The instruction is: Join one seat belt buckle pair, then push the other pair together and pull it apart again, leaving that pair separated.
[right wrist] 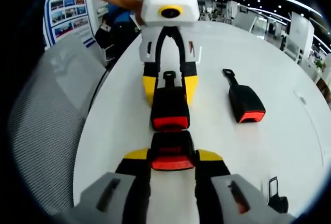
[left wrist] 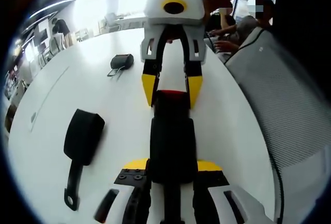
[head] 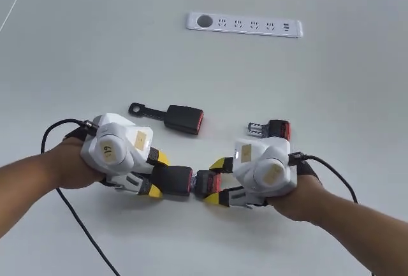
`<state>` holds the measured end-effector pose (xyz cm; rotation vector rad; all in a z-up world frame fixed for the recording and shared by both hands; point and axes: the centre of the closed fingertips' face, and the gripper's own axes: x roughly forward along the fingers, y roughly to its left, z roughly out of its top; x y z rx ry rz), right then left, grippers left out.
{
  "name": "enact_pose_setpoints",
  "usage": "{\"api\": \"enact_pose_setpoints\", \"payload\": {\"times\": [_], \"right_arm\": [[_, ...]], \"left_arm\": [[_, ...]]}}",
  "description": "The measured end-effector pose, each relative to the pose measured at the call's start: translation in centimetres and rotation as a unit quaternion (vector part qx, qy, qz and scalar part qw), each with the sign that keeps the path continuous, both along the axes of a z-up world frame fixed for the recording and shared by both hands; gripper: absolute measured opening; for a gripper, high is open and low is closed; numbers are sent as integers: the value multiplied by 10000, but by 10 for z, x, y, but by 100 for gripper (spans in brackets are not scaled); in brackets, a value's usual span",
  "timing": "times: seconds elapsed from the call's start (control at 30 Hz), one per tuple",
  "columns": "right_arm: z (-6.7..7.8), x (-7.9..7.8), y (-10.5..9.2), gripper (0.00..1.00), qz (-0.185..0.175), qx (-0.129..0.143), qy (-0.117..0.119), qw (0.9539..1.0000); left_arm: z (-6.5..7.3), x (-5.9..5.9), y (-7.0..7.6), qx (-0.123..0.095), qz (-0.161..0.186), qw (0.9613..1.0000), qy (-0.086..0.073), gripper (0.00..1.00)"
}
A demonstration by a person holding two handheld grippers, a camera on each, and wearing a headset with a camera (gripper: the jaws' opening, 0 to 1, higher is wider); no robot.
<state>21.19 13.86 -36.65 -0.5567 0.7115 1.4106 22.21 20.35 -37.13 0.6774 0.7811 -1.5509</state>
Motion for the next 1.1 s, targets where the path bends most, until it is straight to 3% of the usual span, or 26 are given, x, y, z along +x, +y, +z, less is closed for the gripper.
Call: {"api": "enact_pose_setpoints", "payload": {"times": [0.27, 0.87, 1.1], "right_arm": [[2, 0, 1, 31, -11, 163, -104, 9998], [4, 0, 0, 30, -152, 611, -82, 9980], [5, 0, 1, 30, -161, 688, -103, 9975]], "left_arm": [[8, -6, -2, -139, -19, 9999, -11, 31], [4, -4, 1, -530, 9, 9986, 21, 30], [8, -6, -1, -567, -15, 9984, 50, 30]]}}
